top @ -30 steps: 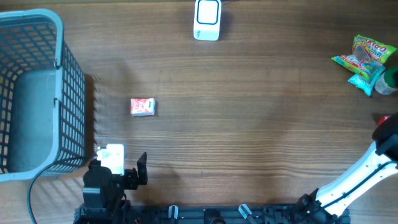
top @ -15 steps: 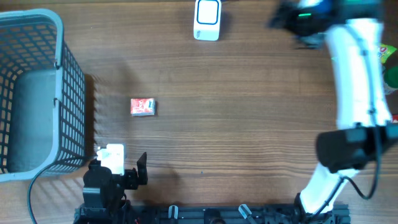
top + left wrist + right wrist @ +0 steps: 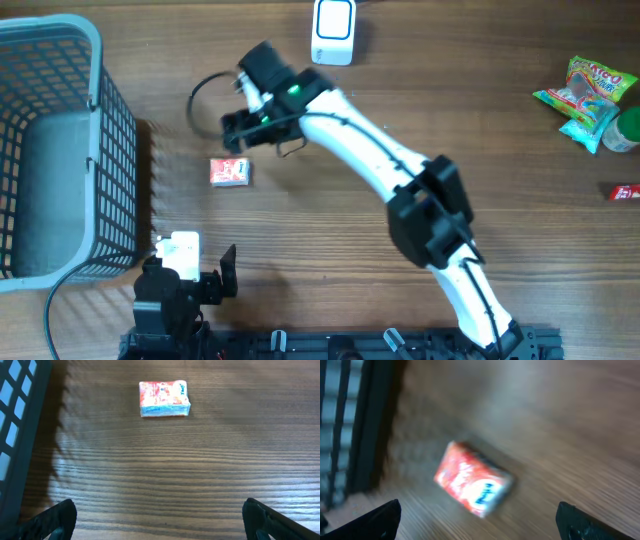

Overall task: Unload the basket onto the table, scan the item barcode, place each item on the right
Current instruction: 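Swing the right gripper left and grasp the small red box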

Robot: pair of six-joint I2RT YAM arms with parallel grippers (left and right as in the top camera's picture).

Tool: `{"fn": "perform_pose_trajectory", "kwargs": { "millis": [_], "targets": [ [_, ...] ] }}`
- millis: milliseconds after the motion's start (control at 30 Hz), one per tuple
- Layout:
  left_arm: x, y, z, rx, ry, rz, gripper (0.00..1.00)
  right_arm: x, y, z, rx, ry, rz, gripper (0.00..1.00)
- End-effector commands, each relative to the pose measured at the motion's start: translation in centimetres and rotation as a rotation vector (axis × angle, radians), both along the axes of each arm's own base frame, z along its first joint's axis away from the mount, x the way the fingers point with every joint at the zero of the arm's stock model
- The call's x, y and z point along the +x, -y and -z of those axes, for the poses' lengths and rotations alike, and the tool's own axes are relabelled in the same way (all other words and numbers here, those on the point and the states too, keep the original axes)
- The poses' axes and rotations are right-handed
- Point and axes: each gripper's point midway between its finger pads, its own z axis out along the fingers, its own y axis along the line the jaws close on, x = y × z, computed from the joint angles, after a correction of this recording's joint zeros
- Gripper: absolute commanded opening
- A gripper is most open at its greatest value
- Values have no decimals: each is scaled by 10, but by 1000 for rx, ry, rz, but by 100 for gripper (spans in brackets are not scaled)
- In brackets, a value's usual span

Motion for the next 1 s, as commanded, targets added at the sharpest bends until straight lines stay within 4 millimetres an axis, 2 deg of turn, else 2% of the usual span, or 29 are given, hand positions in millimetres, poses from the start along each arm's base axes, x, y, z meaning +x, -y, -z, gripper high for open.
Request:
{"fn": "perform_pose_trajectory", "kwargs": {
  "millis": [0,100,200,367,500,600,667,800,900,967],
  "targets": [
    [0,0,0,13,5,9,100,-28,-10,39,-47,122,-419,100],
    [0,0,0,13,5,9,100,-36,1,53,-84,160,-595,100],
    [0,0,0,13,6,9,100,-29,4,53,-80,205,-648,99],
    [0,0,0,13,5,9,100,-23,-10,49,-40,337,-778,100],
    [0,0,0,13,6,9,100,-35,-20,46,45,343,-850,100],
    [0,0,0,13,5,9,100,-34,-24,50,63,346,-852,100],
    [0,0,0,13,5,9,100,-34,-24,60,58,338,-853,100],
    [0,0,0,13,5,9,100,-32,-17,102,-5,296,-850,100],
    [0,0,0,13,5,9,100,-34,-10,118,-42,263,-847,99],
    [0,0,0,13,5,9,100,-30,-3,123,-92,257,-827,91]
  ]
}}
